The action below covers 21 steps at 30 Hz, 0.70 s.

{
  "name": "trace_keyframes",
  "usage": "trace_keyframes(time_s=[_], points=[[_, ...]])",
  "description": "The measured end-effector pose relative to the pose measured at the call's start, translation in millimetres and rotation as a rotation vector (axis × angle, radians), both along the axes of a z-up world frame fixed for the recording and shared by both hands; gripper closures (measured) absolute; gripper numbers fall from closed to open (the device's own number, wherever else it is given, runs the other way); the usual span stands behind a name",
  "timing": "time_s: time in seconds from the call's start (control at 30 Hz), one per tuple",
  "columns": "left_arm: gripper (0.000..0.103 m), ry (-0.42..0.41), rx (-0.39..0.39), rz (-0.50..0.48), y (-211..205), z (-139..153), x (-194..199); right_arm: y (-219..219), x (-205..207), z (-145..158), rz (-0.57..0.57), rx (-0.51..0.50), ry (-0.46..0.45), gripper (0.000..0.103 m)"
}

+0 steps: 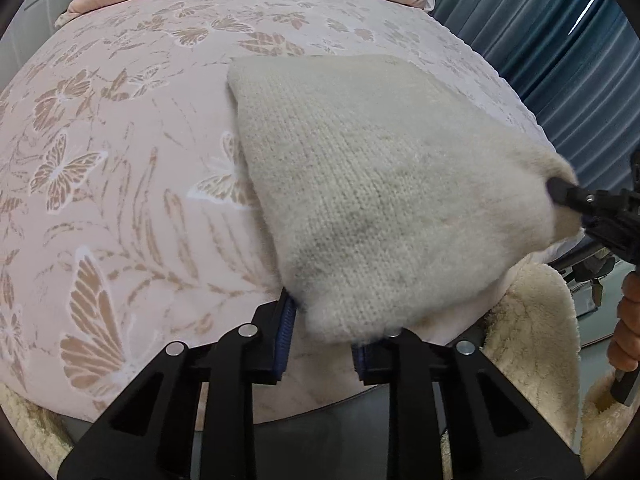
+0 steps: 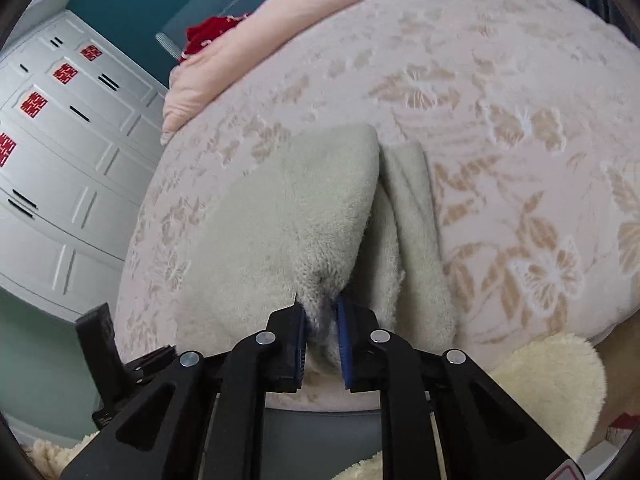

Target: Fold small clothes

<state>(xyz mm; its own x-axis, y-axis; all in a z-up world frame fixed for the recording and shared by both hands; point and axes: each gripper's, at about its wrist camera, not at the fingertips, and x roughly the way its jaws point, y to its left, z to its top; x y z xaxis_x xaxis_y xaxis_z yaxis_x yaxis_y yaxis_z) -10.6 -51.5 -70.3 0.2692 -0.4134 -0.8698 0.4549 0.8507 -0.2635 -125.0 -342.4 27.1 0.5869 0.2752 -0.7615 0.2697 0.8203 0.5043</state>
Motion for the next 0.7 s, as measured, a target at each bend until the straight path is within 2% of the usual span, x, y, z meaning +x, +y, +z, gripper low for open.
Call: trace_keyframes(time_s=[0.07, 0.1, 0.17, 0.2, 0.23, 0.3, 0.37, 0.47, 0.5, 0.6, 0.63, 0.7], points=[[0.082, 0.030, -0.016, -0.001, 6, -5, 1, -5, -10, 4, 0.011, -0.041, 0.004, 0.091], [0.082, 0.042, -0.015, -0.004, 5, -11, 1, -5, -12, -9, 0.028, -0.074, 0.057, 0.091], [0.082, 0.041, 0.016, -0.022, -1, -22, -2, -4, -11, -61, 0.057, -0.103, 0.218, 0.091], [0.081, 0.038, 0.028, -0.027, -3, -26, -3, -5, -14, -79, 0.041, -0.080, 0.266, 0.091], [0.081, 0.040, 0.032, -0.028, -3, -25, -4, -8, -19, -84, 0.021, -0.033, 0.272, 0.090], [0.078, 0.039, 0.020, -0.028, 2, -17, -6, -9, -24, -61, -0.016, -0.038, 0.209, 0.085], [0.068, 0.040, -0.002, -0.024, 14, -7, -9, -7, -24, -27, -0.040, -0.132, 0.144, 0.077], [0.057, 0.009, -0.003, -0.009, 33, 6, -13, 4, -19, 23, -0.066, -0.324, 0.054, 0.076], [0.056, 0.003, 0.003, 0.007, 39, 10, -14, 10, -14, 38, -0.058, -0.342, 0.022, 0.076], [0.048, -0.015, 0.001, 0.087, 55, 22, -14, 42, 8, 64, 0.080, -0.266, -0.062, 0.080], [0.041, -0.018, -0.005, 0.118, 60, 26, -13, 59, 17, 62, 0.145, -0.244, -0.066, 0.080], [0.032, -0.029, -0.019, 0.165, 71, 35, -13, 91, 37, 40, 0.285, -0.193, -0.033, 0.080]])
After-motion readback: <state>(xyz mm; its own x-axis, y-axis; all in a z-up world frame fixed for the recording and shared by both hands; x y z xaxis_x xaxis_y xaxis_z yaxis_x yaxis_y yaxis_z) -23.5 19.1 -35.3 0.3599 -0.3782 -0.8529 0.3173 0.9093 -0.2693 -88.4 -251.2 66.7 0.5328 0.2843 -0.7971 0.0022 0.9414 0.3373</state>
